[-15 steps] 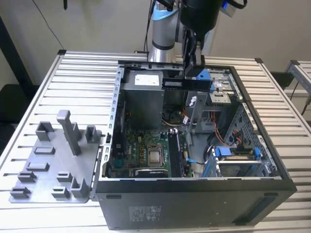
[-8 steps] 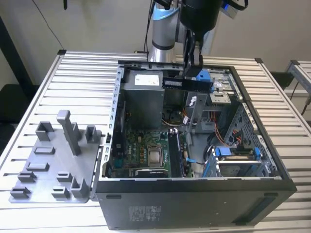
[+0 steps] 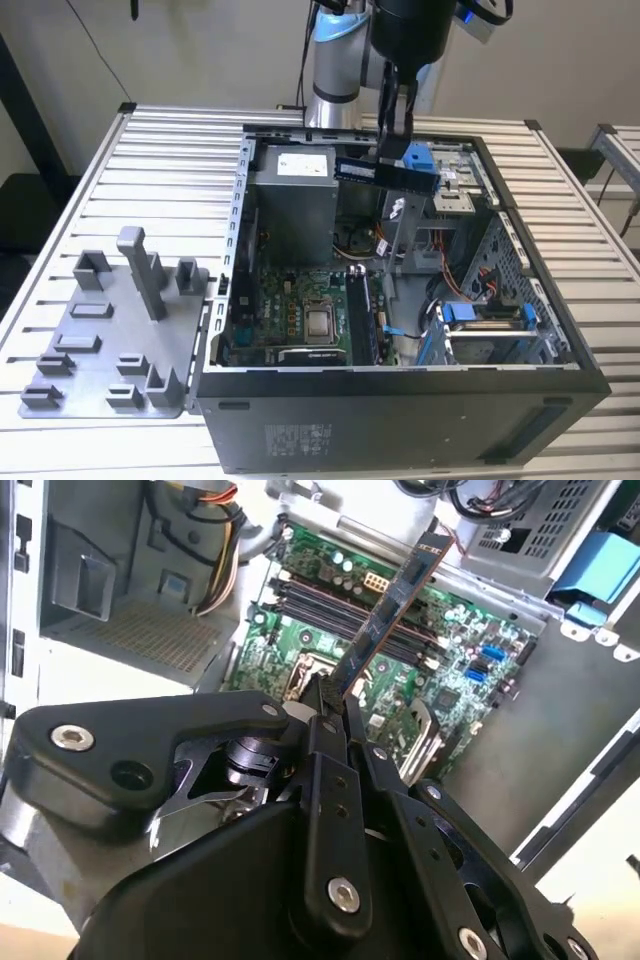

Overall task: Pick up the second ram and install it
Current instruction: 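Insert the second ram into the second slot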

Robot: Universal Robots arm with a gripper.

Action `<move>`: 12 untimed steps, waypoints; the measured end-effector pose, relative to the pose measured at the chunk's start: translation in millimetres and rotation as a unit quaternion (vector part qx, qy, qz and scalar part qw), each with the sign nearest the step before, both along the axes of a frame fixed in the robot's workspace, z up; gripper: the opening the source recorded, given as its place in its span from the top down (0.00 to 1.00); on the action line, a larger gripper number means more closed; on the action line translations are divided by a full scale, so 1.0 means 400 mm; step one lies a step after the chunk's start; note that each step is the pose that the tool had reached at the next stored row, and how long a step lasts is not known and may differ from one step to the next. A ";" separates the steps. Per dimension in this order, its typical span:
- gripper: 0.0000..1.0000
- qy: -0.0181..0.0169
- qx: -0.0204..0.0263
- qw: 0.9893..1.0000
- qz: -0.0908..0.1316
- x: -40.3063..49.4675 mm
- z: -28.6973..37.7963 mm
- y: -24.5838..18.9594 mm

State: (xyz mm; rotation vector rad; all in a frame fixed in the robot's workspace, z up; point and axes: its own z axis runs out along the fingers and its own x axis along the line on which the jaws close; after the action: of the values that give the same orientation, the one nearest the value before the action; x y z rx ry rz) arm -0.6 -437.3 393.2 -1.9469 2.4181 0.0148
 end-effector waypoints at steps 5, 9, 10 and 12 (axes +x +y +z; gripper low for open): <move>0.86 0.000 -0.003 1.000 -0.030 0.000 0.000 0.000; 0.86 0.000 -0.005 0.999 -0.054 0.000 0.000 0.000; 0.86 0.000 -0.006 0.998 -0.061 0.000 0.000 0.000; 0.86 0.000 -0.007 0.997 -0.074 0.000 0.000 0.000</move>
State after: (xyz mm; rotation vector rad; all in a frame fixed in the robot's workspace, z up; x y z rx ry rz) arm -0.6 -437.3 393.1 -1.7684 2.5610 -0.0056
